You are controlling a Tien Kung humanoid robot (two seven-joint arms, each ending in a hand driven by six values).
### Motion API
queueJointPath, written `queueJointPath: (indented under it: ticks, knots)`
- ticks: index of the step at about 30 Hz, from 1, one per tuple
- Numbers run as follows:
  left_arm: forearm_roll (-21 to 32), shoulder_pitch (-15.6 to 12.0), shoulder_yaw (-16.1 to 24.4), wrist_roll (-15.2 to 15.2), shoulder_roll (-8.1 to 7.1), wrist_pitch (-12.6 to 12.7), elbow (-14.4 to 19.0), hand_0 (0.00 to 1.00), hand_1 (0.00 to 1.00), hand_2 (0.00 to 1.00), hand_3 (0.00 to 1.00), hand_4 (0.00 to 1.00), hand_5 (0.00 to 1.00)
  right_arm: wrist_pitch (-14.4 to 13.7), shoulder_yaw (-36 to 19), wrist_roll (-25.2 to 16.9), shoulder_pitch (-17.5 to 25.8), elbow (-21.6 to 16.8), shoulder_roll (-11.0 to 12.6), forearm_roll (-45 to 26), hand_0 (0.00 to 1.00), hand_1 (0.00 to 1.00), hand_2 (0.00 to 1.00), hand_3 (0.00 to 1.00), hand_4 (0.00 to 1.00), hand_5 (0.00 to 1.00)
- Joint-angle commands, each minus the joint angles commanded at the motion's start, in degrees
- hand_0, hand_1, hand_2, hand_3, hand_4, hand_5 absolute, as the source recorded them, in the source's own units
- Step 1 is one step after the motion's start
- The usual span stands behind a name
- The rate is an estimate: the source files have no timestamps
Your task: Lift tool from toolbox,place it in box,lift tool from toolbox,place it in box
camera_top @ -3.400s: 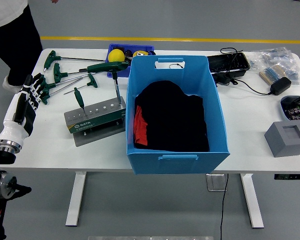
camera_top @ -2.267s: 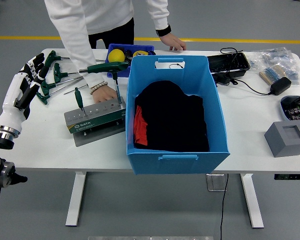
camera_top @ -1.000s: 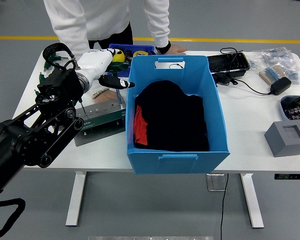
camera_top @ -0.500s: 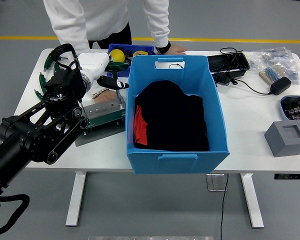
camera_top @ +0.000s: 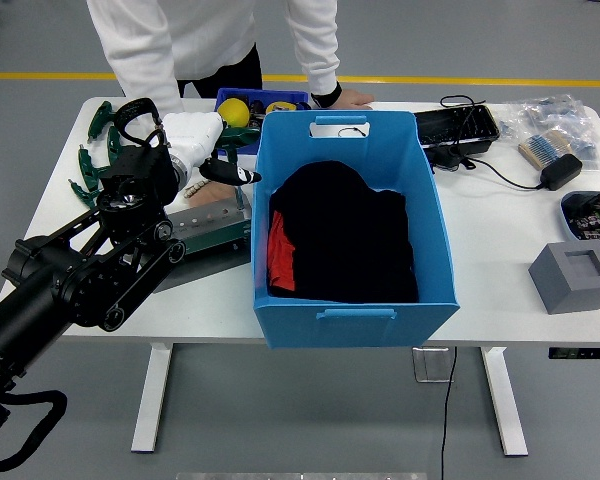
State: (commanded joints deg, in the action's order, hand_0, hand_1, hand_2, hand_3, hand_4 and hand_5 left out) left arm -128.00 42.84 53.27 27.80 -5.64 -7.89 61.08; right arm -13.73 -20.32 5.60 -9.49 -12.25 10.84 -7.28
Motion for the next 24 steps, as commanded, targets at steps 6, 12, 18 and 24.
queueJointPath:
  ticks: [6, 12, 18, 24]
  knots:
    - [-0.5, 1.0, -0.6, -0.3, -0.20, 0.9, -0.8, 0.406, 0.294, 0.306, 0.347, 0.998, 0.674, 0.1, 0.3, -0.1, -0.2, 0.0, 0.1, -0.2, 0.642, 0.622, 0.702, 0.550, 0.780, 0.671]
    - [-0.5, 1.5, -0.9, -0.5, -0.26, 1.7, -1.7, 0.381, 0.260, 0.270, 0.315, 0.998, 0.670, 0.2, 0.7, -0.2, -0.4, 0.1, 0.2, -0.7, 0.642, 0.622, 0.702, 0.549, 0.779, 0.671]
    - [0.5, 1.7, -1.2, -0.8, -0.25, 2.9, -3.3, 0.330, 0.205, 0.229, 0.274, 0.998, 0.669, 0.2, 0.7, -0.2, -0.6, 0.1, 0.2, -1.0, 0.642, 0.622, 0.702, 0.550, 0.779, 0.670]
    - [5.0, 1.9, -1.3, -1.8, -0.05, 5.6, -5.3, 0.261, 0.134, 0.176, 0.217, 0.998, 0.664, 0.2, 0.5, -0.1, -0.7, 0.1, 0.2, -0.6, 0.641, 0.621, 0.702, 0.550, 0.779, 0.670]
